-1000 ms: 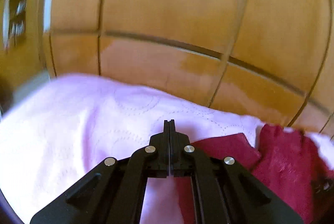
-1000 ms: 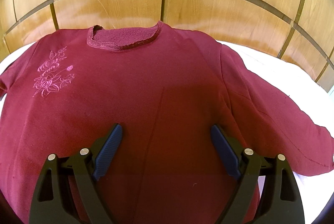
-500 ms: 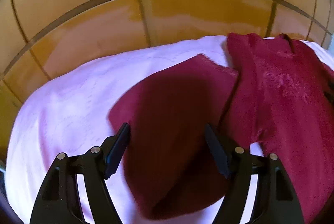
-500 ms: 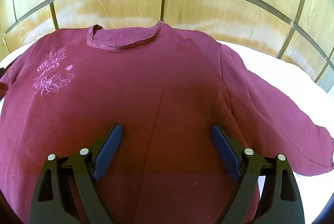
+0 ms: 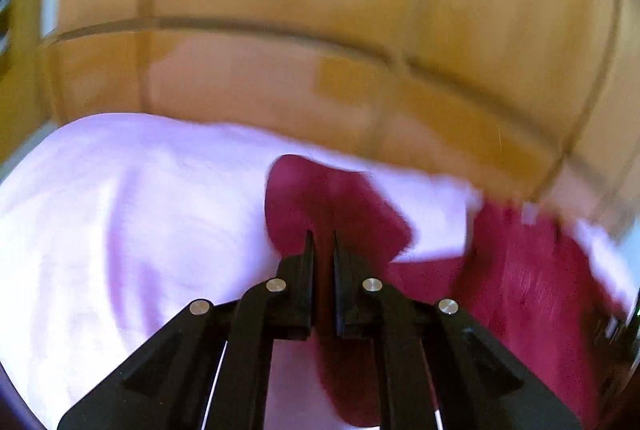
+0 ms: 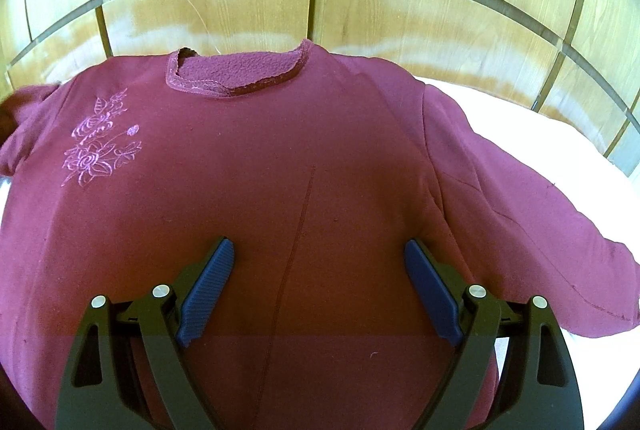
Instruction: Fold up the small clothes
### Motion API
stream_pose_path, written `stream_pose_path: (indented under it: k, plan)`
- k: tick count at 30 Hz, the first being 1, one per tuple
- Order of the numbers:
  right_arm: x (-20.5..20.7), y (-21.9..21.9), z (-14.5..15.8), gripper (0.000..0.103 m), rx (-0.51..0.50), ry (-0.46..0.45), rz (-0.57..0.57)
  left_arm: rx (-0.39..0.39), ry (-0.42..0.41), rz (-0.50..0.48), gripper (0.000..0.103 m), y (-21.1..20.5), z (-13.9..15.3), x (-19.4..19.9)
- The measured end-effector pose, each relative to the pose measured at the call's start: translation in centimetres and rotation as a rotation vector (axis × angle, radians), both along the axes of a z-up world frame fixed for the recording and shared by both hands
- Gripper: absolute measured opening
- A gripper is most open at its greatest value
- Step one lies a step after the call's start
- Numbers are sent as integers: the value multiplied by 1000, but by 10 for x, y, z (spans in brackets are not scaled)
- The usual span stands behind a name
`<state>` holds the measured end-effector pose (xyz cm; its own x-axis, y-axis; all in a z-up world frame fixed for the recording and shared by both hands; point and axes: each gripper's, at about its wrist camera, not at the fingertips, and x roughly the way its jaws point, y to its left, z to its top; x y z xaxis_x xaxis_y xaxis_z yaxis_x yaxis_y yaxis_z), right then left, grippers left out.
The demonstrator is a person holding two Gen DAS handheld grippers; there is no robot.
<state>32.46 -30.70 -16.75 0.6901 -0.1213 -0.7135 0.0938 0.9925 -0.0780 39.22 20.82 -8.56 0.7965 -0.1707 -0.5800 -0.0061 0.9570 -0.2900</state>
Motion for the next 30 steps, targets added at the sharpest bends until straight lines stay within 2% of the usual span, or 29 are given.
stream_pose_path:
  k: [2,3,6,7,9,10,11,13,15,18,23,26,28,30]
  plan:
    - [0,0,0,86,-1,0,0,-114,-64,80,6,32,0,-11]
    - [0,0,0,86,-2,0,0,-143,-72,108,6,42,-3,-15]
    - [0,0,0,86,-2,1,0,-184,-26,170,8,61,-29,-22]
    - [0,0,0,86,-1,1,0,-186,3,183,14,63,-42,-24]
    - [0,0,0,86,0,1,0,-192,59,236,46,67,-61,-30]
    - [0,1,0,86,0,1,0,-222,82,289,80,73,-70,-38]
    - [0,0,0,86,1,1,0,-270,70,314,88,77,-74,-45]
    - [0,1,0,86,0,1,0,-347,28,356,88,89,-76,-65]
    - [1,1,0,86,-1,0,0,-342,35,376,88,87,-77,-77]
    - [0,1,1,86,-3,-3,-1,-328,52,299,88,71,-71,-93]
    - [-5,-1,8,86,26,-5,5,-407,97,70,90,13,-68,-130]
    - [-29,-12,24,86,145,-35,6,-467,144,-64,90,-23,-70,-149]
    - [-50,-22,33,86,244,-49,3,-477,167,-137,90,-44,-70,-158]
    - [-73,-37,38,81,324,-55,-14,-459,181,-226,90,-69,-68,-171]
